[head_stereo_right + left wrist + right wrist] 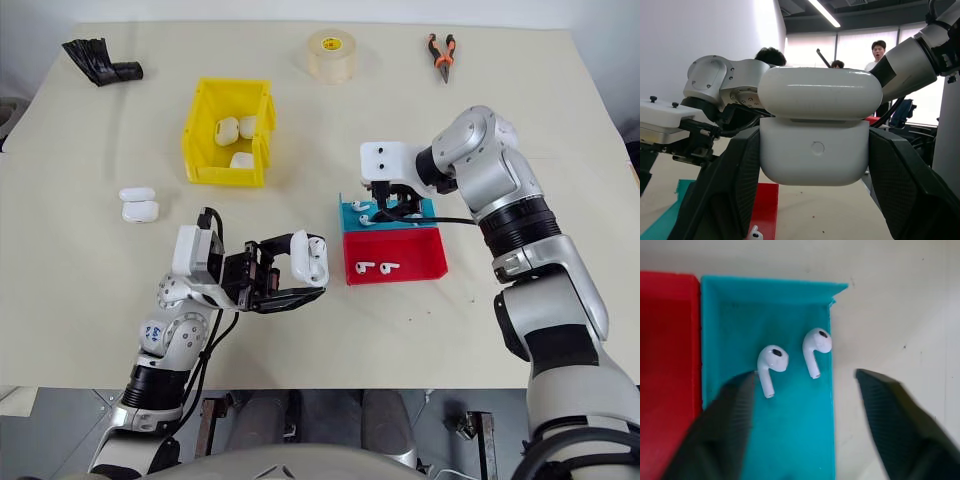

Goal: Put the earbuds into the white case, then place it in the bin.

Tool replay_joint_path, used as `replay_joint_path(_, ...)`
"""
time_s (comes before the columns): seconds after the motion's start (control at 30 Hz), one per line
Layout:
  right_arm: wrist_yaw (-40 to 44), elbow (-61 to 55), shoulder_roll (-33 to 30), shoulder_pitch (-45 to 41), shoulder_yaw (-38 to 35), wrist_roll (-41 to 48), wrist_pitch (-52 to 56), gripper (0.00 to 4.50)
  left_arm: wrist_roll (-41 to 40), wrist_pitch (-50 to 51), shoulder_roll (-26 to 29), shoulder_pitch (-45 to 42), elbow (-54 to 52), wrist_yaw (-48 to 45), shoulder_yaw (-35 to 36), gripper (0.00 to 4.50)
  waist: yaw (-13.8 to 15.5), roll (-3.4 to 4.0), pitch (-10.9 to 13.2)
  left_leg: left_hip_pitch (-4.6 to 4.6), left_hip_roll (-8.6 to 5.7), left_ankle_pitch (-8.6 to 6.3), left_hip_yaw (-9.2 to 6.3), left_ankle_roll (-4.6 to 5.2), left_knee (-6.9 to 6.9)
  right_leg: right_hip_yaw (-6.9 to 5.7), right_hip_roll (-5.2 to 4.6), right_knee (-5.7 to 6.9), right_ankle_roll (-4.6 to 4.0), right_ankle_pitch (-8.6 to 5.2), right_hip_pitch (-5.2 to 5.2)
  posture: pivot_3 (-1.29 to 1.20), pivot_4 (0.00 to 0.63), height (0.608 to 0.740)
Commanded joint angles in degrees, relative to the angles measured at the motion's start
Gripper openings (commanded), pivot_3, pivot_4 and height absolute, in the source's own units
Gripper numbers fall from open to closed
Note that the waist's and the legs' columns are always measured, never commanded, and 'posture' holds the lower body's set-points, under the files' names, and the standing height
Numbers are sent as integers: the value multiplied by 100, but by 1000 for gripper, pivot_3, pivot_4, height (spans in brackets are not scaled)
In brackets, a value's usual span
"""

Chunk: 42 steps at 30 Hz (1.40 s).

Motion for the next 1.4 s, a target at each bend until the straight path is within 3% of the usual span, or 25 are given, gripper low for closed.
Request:
replay_joint_path(0.03, 221, -180, -196, 36, -48, 29, -266, 2557, -94, 12, -32, 132, -384, 81, -88, 2799, 6, 0, 0, 0, 0, 0, 0, 0, 0, 0, 0, 0, 0, 0, 0, 0, 150, 740)
replay_joint_path(0.43, 593, -535, -367, 317, -45, 51, -347, 2557, -151, 131, -99, 470, -651, 183, -313, 2799, 8, 0, 0, 1, 0, 0, 0, 0, -1, 1, -1, 0, 0, 0, 0, 0, 150, 740)
replay_joint_path(0.97, 524, -748, -144, 455, 13, 36, -543, 2557, -165, 135, -81, 357, -549, 175, -292, 2799, 17, 0, 0, 1, 0, 0, 0, 0, 0, 0, -2, 0, 0, 0, 0, 0, 150, 740)
replay_joint_path(1.07, 515, -783, -124, 515, 38, 10, -566, 1696, -162, 125, -84, 367, -550, 185, -296, 2799, 19, 0, 0, 1, -1, 0, 0, 0, 0, 0, -2, 0, 0, 0, 1, 0, 150, 740)
replay_joint_path(1.4, 442, -666, -37, 481, 131, -37, -752, 1696, -142, 101, -94, 354, -525, 206, -284, 2799, 13, 0, 0, 1, 0, 0, 0, 0, 0, 0, -2, 0, 0, 0, 1, 0, 150, 740)
